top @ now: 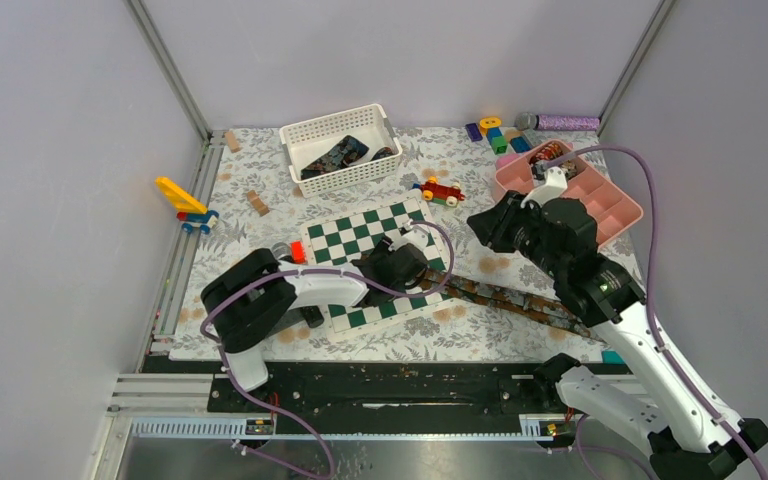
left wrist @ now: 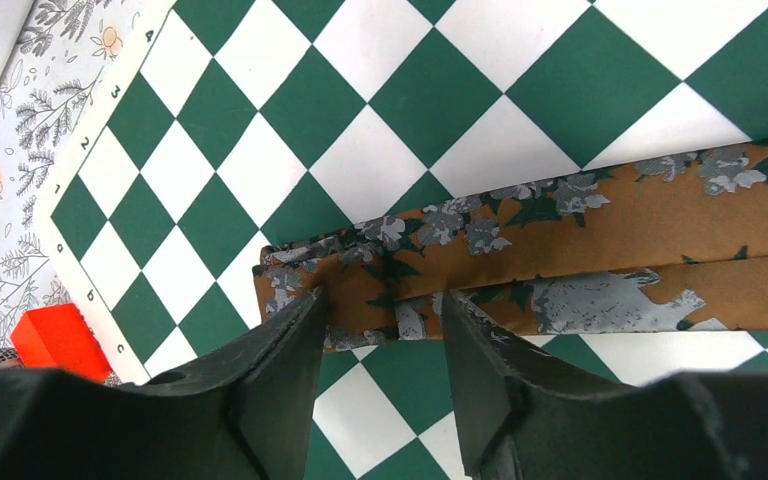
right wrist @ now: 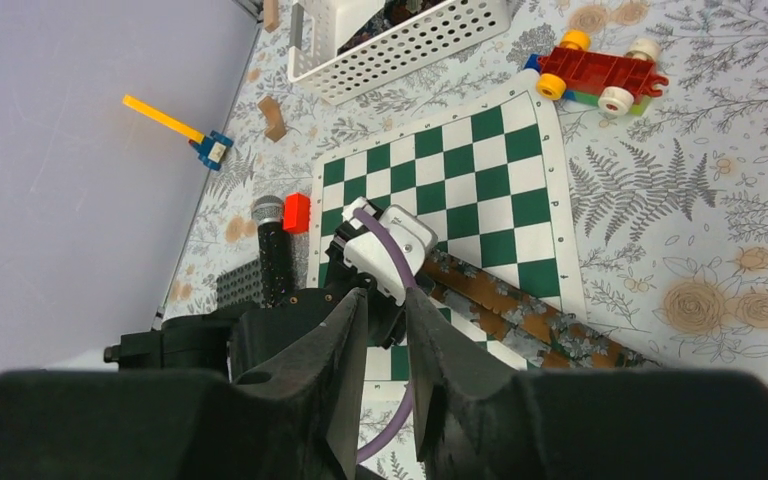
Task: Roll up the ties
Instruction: Roll the tie at the center of the board.
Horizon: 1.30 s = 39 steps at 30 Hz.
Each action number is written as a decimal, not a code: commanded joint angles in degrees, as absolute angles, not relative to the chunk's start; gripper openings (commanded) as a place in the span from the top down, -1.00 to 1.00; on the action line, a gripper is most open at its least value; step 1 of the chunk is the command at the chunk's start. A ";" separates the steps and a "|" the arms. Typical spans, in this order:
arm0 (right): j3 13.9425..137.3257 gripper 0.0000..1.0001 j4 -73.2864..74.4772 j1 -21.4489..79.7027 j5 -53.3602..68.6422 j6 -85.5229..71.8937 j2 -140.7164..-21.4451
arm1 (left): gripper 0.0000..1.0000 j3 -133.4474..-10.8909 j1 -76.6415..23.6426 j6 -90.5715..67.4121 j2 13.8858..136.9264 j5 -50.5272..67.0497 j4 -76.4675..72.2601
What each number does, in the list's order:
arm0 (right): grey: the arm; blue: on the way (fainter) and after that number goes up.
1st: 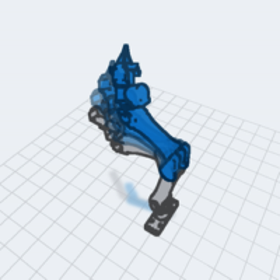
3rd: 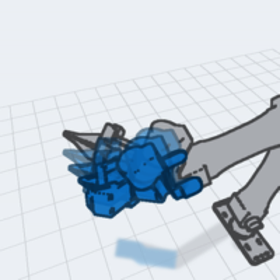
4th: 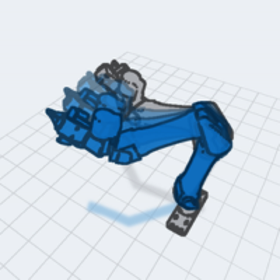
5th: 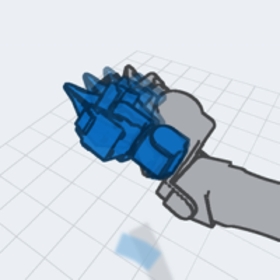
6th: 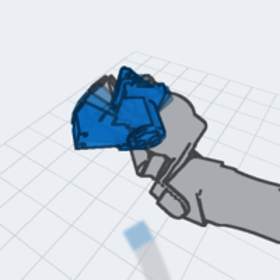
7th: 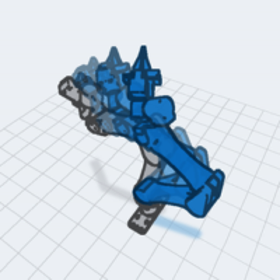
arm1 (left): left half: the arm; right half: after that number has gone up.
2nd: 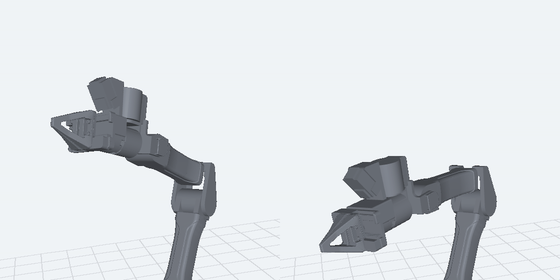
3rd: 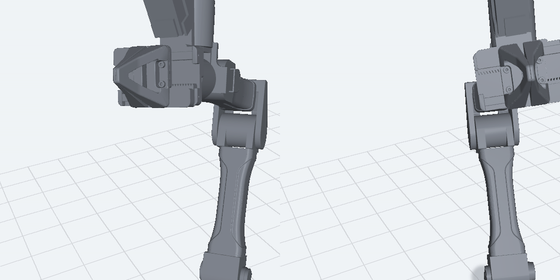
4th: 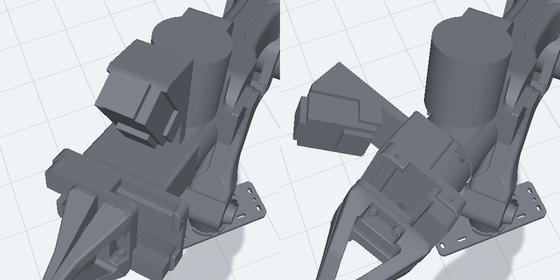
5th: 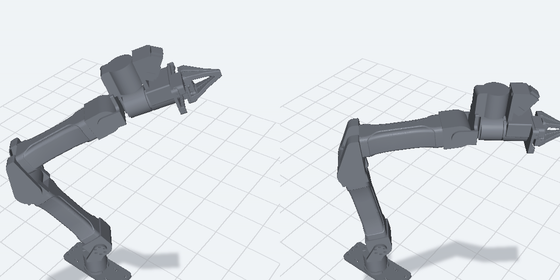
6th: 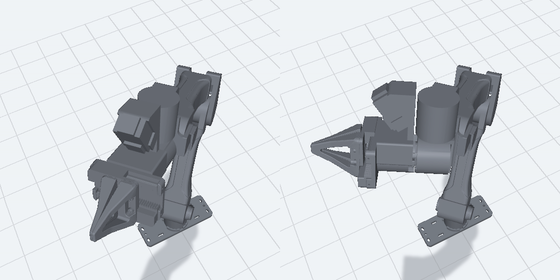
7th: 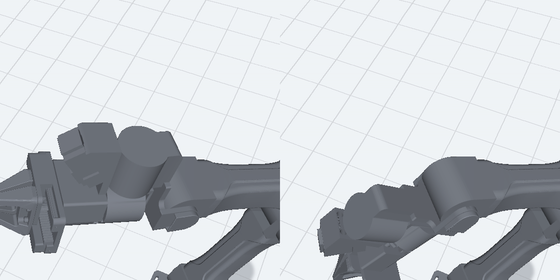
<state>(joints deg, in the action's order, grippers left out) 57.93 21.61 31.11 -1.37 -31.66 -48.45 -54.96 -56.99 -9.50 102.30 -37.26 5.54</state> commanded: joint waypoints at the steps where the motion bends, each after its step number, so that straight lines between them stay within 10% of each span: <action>1: 59.96 0.43 21.90 30.85 -3.83 -30.05 -46.92 | 0.02 -57.54 -56.93 -10.27 98.53 -35.69 5.81; 25: 88.26 0.35 40.02 23.62 -10.56 -27.41 -58.88 | 0.00 -57.35 -54.75 -12.11 86.80 -29.90 5.38; 39: 69.23 0.49 20.89 28.34 14.25 -38.98 -73.65 | 0.50 -44.68 -32.64 -28.71 76.91 -13.63 -1.29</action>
